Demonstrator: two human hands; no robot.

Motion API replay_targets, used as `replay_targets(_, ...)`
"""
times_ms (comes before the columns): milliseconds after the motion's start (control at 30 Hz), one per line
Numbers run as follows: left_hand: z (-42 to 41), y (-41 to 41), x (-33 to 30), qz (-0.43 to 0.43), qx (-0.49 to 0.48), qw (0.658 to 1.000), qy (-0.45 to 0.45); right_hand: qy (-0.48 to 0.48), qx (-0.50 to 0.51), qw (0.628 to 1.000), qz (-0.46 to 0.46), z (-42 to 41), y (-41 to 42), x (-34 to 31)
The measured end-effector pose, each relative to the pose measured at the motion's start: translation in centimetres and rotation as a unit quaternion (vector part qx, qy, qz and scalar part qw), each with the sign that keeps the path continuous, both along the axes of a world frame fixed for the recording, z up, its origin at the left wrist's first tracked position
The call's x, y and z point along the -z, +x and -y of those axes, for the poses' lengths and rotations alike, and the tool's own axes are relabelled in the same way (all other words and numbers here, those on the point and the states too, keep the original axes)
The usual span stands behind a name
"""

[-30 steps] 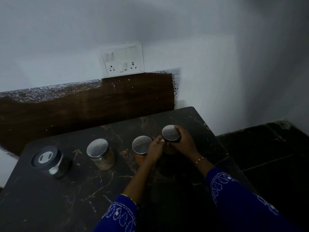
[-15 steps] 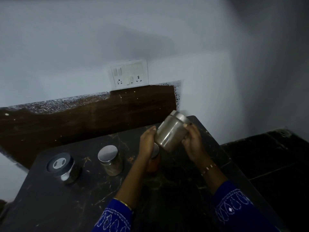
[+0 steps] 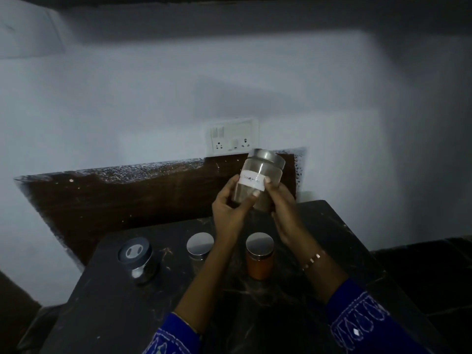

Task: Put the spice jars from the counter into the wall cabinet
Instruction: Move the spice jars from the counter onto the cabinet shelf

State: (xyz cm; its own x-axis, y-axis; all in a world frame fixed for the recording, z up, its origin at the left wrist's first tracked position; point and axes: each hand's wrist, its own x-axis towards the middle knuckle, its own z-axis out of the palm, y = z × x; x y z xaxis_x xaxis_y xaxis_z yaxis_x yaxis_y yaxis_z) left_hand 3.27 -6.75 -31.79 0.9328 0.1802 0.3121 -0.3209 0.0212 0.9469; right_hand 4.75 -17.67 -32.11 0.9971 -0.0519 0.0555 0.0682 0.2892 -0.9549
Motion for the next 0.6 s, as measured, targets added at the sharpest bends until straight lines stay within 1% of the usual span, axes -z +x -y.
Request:
replay_targets(100, -1.1, 0.3, -1.8, 0.039, -0.012, 0.999, 0.001, 0.021, -0.044, 0.998, 0.044, -0.6, 0.3, -2.0)
replay_targets(300, -2.3, 1.6, -7.1, 0.077, 0.005, 0.997, -0.011, 0.039, -0.039, 0.992, 0.109, -1.0, 2.1, -7.7)
replay_targets(367, -2.5, 2.4, -9.7, 0.098, -0.005, 0.995, 0.005, 0.012, -0.037, 0.990, 0.134, -0.9, 2.9, -10.4)
replay_targets(433, -2.6, 3.3, -12.8, 0.138, -0.011, 0.990, 0.032, -0.027, -0.020, 0.983, 0.179, -0.8, 3.6, -13.6)
replay_targets(533, -2.2, 4.3, -17.5, 0.203, -0.031, 0.977, 0.064, -0.100, 0.019, 0.962, 0.253, -0.4, 4.7, -18.7)
replay_targets(600, -1.6, 4.9, -20.6, 0.249, -0.056, 0.964, 0.074, -0.124, 0.031, 0.947, 0.295, -0.1, 5.3, -22.2)
